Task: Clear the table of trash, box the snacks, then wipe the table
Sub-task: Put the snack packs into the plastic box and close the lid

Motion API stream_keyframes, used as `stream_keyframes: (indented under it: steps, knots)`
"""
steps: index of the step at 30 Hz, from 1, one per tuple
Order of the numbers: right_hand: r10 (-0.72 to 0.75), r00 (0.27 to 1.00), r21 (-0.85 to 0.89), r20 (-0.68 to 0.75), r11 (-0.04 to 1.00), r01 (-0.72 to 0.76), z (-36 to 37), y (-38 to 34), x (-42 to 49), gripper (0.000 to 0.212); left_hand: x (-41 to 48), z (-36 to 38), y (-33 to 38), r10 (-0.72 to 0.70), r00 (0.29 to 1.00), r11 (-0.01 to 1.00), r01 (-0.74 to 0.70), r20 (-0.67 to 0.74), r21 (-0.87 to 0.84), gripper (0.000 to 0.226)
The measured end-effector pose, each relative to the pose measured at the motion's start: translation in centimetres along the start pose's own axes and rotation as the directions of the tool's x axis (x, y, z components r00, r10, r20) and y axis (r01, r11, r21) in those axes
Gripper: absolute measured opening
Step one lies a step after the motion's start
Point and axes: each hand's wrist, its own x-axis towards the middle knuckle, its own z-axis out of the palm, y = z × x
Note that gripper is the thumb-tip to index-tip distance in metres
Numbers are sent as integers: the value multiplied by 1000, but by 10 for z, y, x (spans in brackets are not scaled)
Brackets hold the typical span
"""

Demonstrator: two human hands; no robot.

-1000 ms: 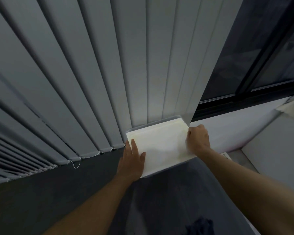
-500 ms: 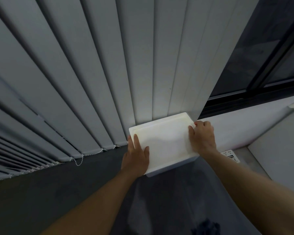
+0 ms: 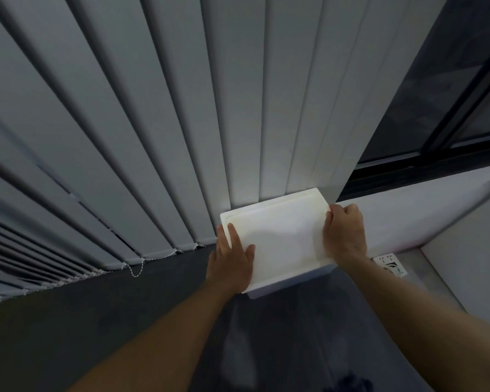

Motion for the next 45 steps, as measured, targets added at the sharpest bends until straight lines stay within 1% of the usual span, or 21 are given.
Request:
stream_keyframes:
  steps: [1,2,3,4,5,6,7,9,12,13,15,20,23,26,28,30,33,36,39,42,45]
  knots:
    - [61,998,56,4,997,-61,-2,-5,-1,28,2,-1,0,-7,1000,1000,7,6,18,74]
    - [71,997,67,9,995,-71,-3,-9,-1,29,3,-1,0,-9,1000,999,9,2,47,75]
    - [38,999,30,24,999,-38,-4,-12,-1,30,4,-1,1,-9,1000,996,10,-13,90,75]
    - [-40,998,-64,49,997,43,-3,-13,-1,33,4,-2,3,-4,999,990,9,-36,141,75]
    - [-150,985,-191,83,968,164,-1,-12,-1,36,4,-2,4,11,998,980,1,-58,197,75]
    - [-226,966,-297,122,921,253,1,-10,-1,41,3,-3,4,39,996,966,-17,-80,258,75]
    - [-268,951,-365,154,879,307,5,-7,0,48,3,-3,5,79,992,947,-43,-102,317,75]
    - [-302,930,-445,208,818,365,9,-5,4,65,5,-4,4,142,983,913,-85,-116,400,76]
    - [-348,875,-518,337,708,481,13,-5,6,80,7,-5,5,145,986,900,-100,-76,424,79]
    - [-353,861,-514,366,695,503,15,-6,4,83,7,-5,5,149,987,897,-106,-68,429,80]
    - [-328,858,-499,395,707,500,20,-12,-2,86,7,-6,7,167,983,889,-119,-71,442,81]
    - [-334,867,-499,370,716,489,27,-19,-16,84,11,-14,9,226,969,853,-149,-97,500,89]
    - [-345,875,-488,340,730,478,27,-18,-15,84,17,-13,7,292,942,856,-181,-164,484,88]
    - [-370,864,-473,342,726,499,28,-21,-18,82,25,-4,2,352,923,861,-255,-154,440,87]
    - [-409,838,-456,360,707,541,28,-22,-17,81,29,-2,2,342,931,863,-260,-123,434,93]
    - [-434,826,-448,359,696,561,28,-21,-15,80,32,-3,4,319,944,871,-254,-90,421,103]
    - [-432,828,-460,358,690,559,31,-22,-15,79,34,-7,3,312,948,881,-265,-61,392,121]
    - [-429,834,-458,348,698,550,32,-22,-15,80,35,-14,3,300,954,874,-282,16,396,137]
    - [-439,843,-462,311,705,538,32,-22,-17,81,36,-21,8,262,962,872,-270,76,408,143]
    - [-415,874,-464,253,740,486,33,-23,-18,86,36,-21,12,218,970,880,-244,111,408,146]
    - [-369,887,-498,279,734,462,34,-24,-17,88,35,-22,15,186,976,883,-218,116,415,147]
